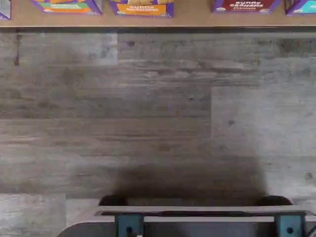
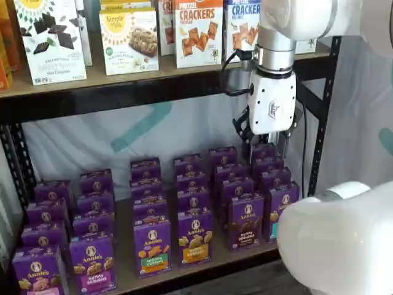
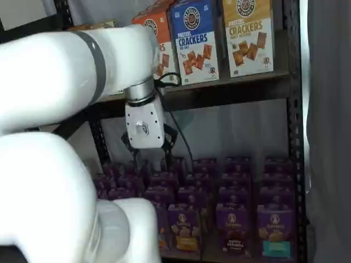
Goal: Pick up the purple box with a brown patch in the center, on the bottom shelf, the fifth box from the left
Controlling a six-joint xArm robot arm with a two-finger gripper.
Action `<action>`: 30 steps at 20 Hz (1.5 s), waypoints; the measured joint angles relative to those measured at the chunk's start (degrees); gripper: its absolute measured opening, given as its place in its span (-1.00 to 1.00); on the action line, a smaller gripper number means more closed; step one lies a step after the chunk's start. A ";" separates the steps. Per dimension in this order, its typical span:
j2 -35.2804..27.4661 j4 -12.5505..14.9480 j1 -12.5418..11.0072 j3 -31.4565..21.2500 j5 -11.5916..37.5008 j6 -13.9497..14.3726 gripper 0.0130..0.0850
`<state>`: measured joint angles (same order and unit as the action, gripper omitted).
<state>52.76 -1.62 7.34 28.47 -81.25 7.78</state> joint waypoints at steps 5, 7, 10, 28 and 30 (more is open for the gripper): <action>0.52 -1.43 -0.61 -0.64 0.46 -0.84 1.00; 0.35 -0.98 -0.30 -0.79 0.35 -0.48 1.00; -0.74 0.29 0.45 -1.06 0.00 0.44 1.00; -18.81 1.03 -0.17 -6.73 23.05 -0.19 1.00; -22.77 1.04 -0.62 -6.17 26.39 -0.67 1.00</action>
<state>29.98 -0.58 6.72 22.30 -54.86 7.11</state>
